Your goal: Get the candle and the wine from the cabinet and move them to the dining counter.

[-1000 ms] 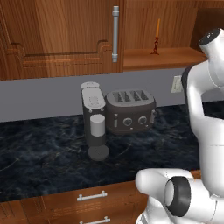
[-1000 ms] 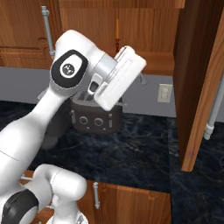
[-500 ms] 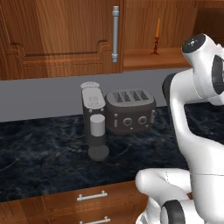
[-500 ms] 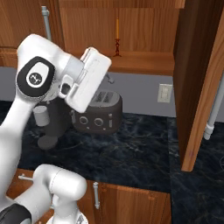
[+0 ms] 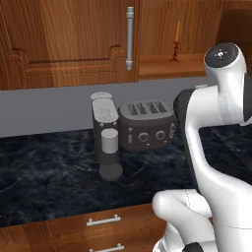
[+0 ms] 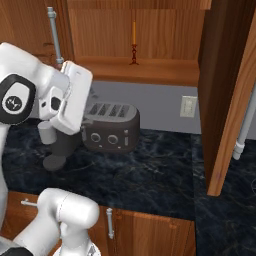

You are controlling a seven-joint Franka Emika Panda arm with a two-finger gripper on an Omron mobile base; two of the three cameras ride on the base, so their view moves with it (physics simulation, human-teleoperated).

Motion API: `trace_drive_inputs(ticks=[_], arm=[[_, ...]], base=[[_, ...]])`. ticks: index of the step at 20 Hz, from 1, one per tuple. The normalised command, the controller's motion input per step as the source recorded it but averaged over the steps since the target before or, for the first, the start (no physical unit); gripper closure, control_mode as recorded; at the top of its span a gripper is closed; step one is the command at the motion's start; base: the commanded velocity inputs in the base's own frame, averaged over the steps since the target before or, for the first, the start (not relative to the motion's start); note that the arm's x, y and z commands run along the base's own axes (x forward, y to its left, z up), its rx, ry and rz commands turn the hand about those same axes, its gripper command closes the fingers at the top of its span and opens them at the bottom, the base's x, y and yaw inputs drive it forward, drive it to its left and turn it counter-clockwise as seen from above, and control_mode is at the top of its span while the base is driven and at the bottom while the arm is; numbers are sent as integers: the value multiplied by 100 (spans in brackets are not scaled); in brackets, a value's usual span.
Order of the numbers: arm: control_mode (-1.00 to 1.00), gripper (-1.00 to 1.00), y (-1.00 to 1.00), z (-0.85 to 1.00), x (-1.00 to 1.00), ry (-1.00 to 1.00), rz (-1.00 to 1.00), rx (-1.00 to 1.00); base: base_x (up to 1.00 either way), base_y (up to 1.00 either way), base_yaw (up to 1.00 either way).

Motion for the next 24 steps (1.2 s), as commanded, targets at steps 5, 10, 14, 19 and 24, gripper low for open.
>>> trace_drive_inputs(ticks=[5,10,14,19,24], arm=[[-100,-100,45,4,-15,27,47,-7],[-100,-100,42,6,-16,28,47,-10],[-100,-100,39,10,-13,26,44,-11],[-100,-100,30,17,-8,21,35,-13],[-100,-100,33,12,-5,6,26,-4]], base=[[0,0,0],[0,0,0],[0,0,0],[0,0,0],[0,0,0]])
